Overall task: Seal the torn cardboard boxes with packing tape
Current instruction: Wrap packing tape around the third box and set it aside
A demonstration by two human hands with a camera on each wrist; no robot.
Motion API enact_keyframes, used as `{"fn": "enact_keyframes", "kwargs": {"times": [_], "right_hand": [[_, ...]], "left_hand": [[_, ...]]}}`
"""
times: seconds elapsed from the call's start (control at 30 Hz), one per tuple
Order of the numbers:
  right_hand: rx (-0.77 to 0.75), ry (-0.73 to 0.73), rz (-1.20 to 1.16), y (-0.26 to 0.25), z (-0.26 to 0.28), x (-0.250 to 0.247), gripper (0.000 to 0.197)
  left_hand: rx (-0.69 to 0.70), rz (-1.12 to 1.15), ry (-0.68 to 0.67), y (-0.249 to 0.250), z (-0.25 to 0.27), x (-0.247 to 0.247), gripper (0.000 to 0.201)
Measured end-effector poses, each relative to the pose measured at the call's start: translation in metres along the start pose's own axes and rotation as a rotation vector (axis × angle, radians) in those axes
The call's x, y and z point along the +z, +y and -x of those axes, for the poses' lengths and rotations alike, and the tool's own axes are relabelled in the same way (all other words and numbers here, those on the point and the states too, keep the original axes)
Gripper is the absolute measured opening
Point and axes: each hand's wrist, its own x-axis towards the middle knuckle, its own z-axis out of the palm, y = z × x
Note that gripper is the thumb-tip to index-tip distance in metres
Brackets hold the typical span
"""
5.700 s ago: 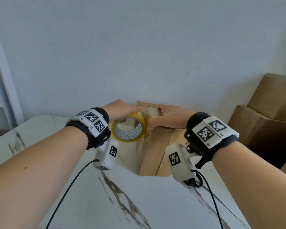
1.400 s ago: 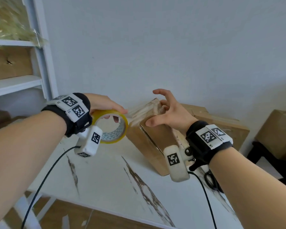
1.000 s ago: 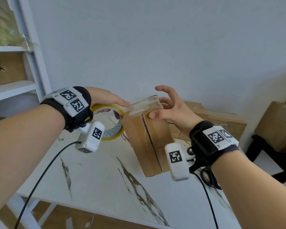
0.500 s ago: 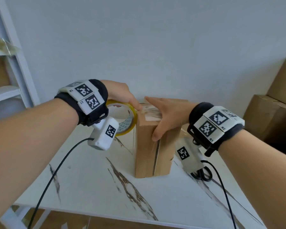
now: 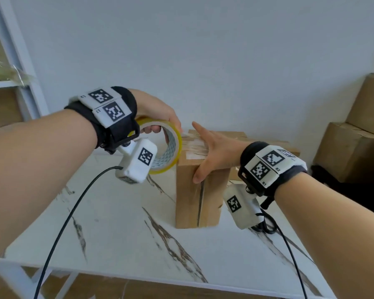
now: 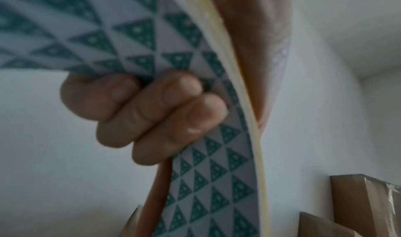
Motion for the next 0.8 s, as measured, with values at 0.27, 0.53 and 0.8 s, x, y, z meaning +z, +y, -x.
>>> {"fn": "enact_keyframes", "kwargs": {"times": [0.27, 0.53, 0.8], "right_hand": [[-0.008, -0.029, -0.022, 0.004, 0.004, -0.001, 0.121], [0.012, -0.066, 0.028, 0.003, 0.003, -0.002, 0.114], [0.042, -0.065, 0.443, -0.014, 0.004, 0.005, 0.115]], "left_hand": [[-0.054, -0.087, -0.153, -0.007, 0.006, 0.021, 0.047], [0.006, -0.046, -0.003, -0.017, 0.003, 0.042, 0.052], [0.062, 0.157, 0.179, -0.039, -0.009, 0.058, 0.059]]}}
